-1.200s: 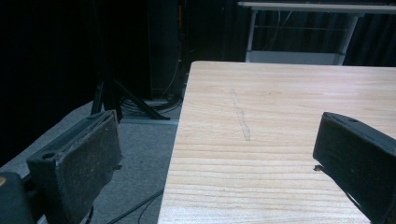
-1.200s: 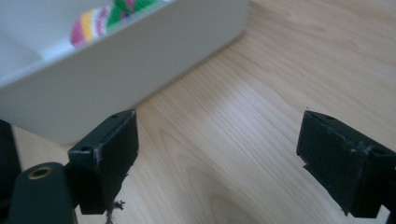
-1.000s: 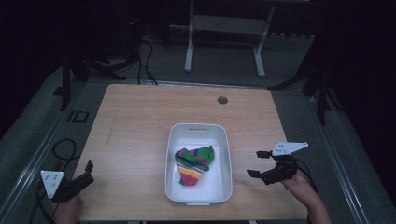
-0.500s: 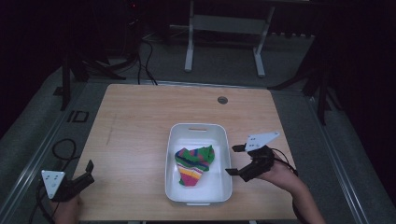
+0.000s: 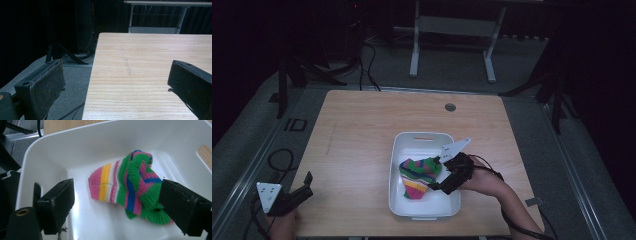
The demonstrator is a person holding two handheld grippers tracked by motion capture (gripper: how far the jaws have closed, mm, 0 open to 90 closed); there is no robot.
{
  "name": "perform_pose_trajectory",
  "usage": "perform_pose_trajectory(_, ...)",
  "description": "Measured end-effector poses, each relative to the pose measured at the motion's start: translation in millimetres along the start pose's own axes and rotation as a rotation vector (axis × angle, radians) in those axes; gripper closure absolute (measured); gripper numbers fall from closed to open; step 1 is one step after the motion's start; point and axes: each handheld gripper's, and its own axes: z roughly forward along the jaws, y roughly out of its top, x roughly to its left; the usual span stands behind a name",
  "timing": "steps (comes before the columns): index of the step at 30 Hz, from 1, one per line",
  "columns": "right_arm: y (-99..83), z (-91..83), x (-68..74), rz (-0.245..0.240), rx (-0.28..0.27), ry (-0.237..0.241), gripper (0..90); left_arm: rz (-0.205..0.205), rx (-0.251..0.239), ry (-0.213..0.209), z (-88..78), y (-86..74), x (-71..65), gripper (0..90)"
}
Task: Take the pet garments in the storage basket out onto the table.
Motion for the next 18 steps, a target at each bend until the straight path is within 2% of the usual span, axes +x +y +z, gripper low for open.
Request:
perform_pose_trajectory(6, 16.8, 23.7, 0.1, -0.036, 0.046, 0.010, 13.4, 0.001, 0.000, -0.004, 0.0, 0.0, 0.1, 1.4)
perform_pose_trajectory(11, 26.3, 38.4, -1.5, -0.045, 0.083, 0.016, 13.1, 0.001, -0.003, -0.007, -0.2, -0.1, -0.1, 1.4)
perform_pose_trajectory(12, 29.1, 46.2, -3.2, -0.043, 0.115, 0.011, 13.0, 0.002, -0.003, -0.008, -0.3, -0.1, -0.1, 1.4)
perform_pose_trajectory(16, 30.5, 62.8, -5.6, -0.025, 0.188, -0.009, 13.0, 0.003, -0.005, -0.010, -0.5, -0.2, 0.0, 1.4)
perform_pose_trajectory(18, 30.7, 70.6, -5.8, -0.033, 0.223, -0.025, 13.0, 0.004, -0.006, -0.010, -0.6, -0.2, 0.0, 1.4)
